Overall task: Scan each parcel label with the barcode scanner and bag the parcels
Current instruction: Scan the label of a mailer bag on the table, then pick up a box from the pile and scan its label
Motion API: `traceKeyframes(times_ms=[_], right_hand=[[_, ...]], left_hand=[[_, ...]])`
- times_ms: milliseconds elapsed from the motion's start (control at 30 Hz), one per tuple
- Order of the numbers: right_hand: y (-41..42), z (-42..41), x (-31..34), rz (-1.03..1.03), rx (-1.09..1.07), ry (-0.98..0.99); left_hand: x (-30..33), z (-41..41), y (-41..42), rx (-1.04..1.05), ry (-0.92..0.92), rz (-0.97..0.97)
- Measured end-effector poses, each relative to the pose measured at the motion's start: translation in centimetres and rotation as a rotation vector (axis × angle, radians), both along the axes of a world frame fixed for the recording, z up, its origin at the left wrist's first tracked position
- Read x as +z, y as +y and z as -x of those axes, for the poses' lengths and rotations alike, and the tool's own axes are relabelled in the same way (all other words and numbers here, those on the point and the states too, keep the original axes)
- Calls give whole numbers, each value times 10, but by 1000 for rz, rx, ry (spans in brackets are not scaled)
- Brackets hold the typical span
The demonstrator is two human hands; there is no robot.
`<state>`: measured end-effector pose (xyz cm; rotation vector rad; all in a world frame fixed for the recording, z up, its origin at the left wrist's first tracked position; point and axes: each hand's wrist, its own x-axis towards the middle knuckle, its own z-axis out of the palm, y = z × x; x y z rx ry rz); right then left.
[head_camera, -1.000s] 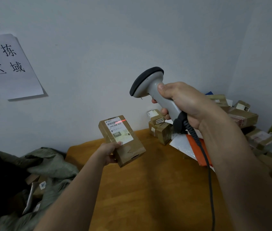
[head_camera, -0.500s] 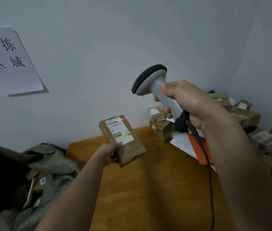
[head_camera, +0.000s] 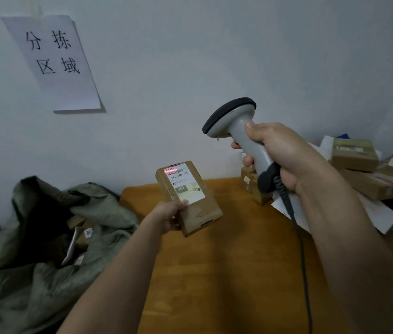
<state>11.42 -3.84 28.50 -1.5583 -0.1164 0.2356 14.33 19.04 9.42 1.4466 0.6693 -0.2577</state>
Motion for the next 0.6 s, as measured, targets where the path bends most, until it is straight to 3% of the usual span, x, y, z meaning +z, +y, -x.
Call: traceKeyframes(times_ms=[167, 433, 600], right_hand=[[52, -9, -21, -107, 27, 134], [164, -21, -82, -31, 1, 253], [212, -19, -120, -8, 4, 339]], left_hand=[[-15, 9, 54, 132, -1, 56], [-56, 41, 194, 841, 79, 103], [-80, 57, 264, 1003, 195, 5]])
